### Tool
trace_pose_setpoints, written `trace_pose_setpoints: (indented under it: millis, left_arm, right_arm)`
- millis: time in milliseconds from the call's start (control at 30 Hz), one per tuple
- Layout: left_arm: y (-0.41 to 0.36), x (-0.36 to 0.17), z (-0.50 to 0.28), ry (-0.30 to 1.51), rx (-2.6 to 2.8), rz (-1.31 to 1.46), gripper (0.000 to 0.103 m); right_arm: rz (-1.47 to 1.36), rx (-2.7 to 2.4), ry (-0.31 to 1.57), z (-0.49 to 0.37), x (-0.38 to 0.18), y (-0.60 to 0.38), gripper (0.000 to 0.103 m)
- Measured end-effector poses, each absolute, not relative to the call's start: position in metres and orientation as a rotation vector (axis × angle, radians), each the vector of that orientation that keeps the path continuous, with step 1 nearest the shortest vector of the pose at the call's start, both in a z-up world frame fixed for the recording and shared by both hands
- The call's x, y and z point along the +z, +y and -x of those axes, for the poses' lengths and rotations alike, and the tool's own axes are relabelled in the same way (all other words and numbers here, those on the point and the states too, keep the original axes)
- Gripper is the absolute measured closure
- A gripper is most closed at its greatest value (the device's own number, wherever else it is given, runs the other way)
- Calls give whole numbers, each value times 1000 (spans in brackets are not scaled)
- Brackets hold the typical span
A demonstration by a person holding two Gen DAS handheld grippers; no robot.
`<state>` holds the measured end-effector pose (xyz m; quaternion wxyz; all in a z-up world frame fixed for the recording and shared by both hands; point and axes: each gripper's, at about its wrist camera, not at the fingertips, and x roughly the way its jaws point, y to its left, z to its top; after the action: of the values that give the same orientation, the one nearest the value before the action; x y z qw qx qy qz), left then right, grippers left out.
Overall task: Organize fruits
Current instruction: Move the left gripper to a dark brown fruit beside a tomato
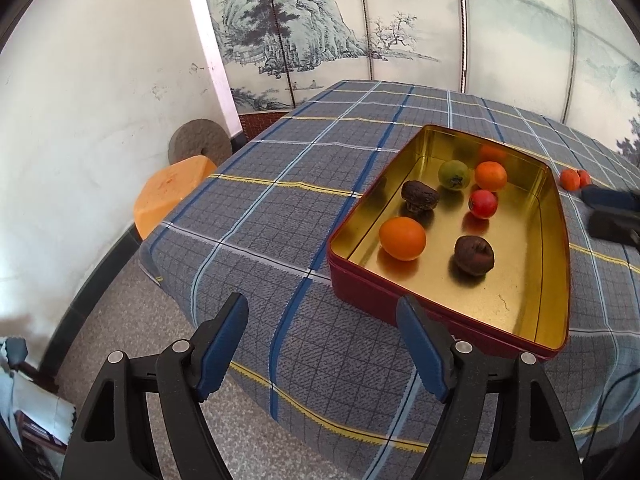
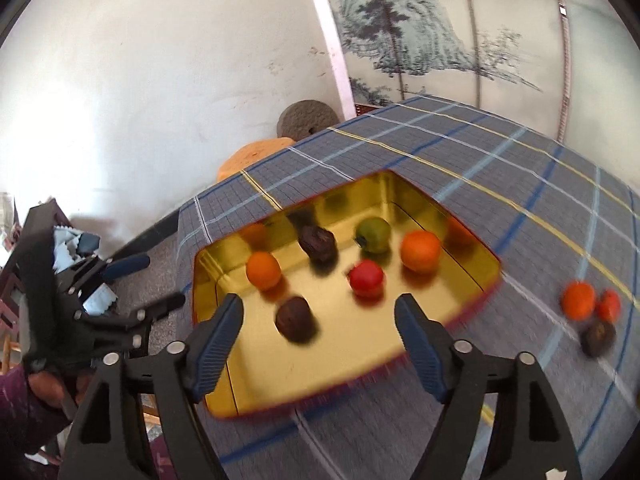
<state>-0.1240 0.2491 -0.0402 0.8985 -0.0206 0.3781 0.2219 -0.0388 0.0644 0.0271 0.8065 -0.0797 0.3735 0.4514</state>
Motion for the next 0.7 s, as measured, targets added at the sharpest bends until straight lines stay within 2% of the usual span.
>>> trace_pose_setpoints:
  millis: [167,267,533,700]
  left_arm:
    - [241,-35,121,774,456,16,26]
    - [236,-33,120,772,449,3,26]
    - [204,-24,105,772,411,-81,23]
    - [172,-11,92,746,347,-162,21]
  right_arm:
    - [171,851,807,47,16,-3,16]
    - [165,738,823,44,7,-53,6]
    - [31,343,943,6,-26,-200,1]
    - [85,119,992,-14,-41,-254,0]
